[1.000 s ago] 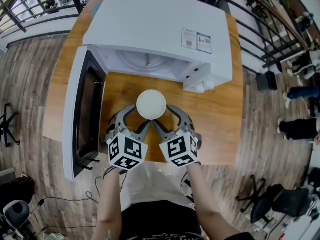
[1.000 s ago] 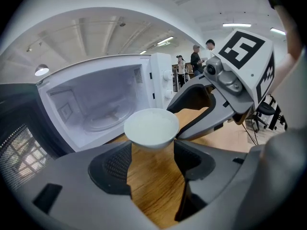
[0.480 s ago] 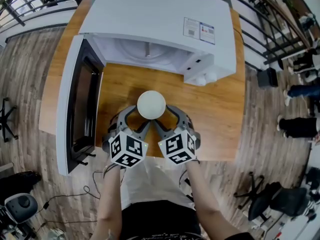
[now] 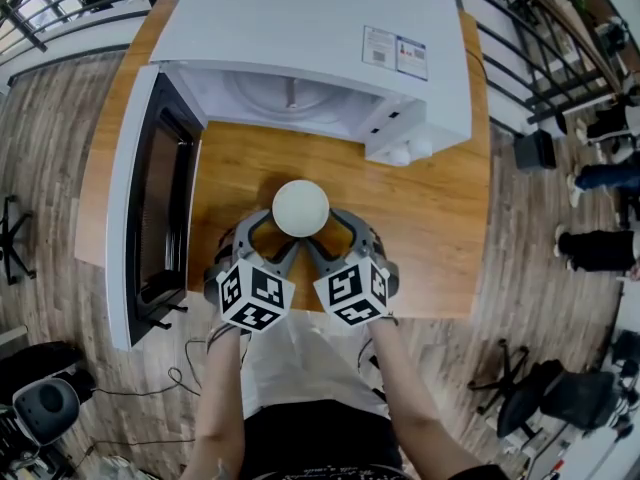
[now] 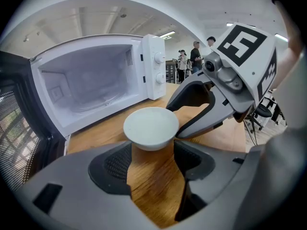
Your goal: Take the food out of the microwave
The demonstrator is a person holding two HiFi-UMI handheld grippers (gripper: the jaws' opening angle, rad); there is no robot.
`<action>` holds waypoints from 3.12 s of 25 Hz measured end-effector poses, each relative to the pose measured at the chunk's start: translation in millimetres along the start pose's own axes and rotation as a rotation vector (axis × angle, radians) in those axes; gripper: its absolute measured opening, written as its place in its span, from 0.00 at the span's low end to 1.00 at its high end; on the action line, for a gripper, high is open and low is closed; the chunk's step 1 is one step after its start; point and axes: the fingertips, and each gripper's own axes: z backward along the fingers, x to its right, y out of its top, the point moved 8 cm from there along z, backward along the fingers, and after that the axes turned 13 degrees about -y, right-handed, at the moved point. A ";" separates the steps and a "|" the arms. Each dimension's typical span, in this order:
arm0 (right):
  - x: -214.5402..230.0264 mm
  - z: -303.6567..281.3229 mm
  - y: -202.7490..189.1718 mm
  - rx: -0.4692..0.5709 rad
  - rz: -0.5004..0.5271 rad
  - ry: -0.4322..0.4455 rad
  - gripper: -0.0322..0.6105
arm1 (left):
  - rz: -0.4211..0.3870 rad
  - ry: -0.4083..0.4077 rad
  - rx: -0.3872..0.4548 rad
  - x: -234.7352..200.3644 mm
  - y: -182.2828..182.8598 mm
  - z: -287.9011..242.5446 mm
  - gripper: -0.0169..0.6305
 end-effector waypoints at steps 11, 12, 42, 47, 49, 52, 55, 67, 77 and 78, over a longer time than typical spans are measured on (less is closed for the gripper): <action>-3.8 -3.1 -3.2 -0.007 0.010 0.007 0.47 | 0.011 0.000 -0.016 0.9 -6.0 -3.8 0.50; -4.0 -3.3 -3.2 -0.007 0.011 0.008 0.47 | 0.011 0.001 -0.017 1.0 -6.4 -4.0 0.49; 15.7 9.4 -17.4 0.020 -0.050 -0.023 0.47 | 0.007 0.059 0.031 -0.3 -8.2 16.6 0.49; 35.9 29.9 -15.9 0.108 -0.182 -0.051 0.35 | 0.035 0.109 0.118 -4.6 -2.2 39.9 0.34; 43.4 36.4 -13.3 0.139 -0.211 -0.078 0.22 | 0.056 0.129 0.181 -5.9 6.0 47.4 0.24; 54.9 46.4 -6.1 0.172 -0.283 -0.105 0.14 | 0.078 0.166 0.291 -7.0 26.8 59.6 0.09; 69.7 60.9 6.2 0.215 -0.356 -0.124 0.12 | 0.117 0.181 0.389 -7.3 46.7 71.6 0.08; 134.1 170.8 77.1 0.532 -0.506 -0.176 0.11 | 0.195 0.243 0.724 1.0 129.5 157.8 0.07; 151.4 279.5 78.0 0.641 -0.508 -0.298 0.11 | 0.109 0.254 0.836 40.4 159.4 228.7 0.07; 150.1 285.7 75.3 0.645 -0.515 -0.303 0.11 | 0.118 0.257 0.853 43.4 159.0 232.3 0.07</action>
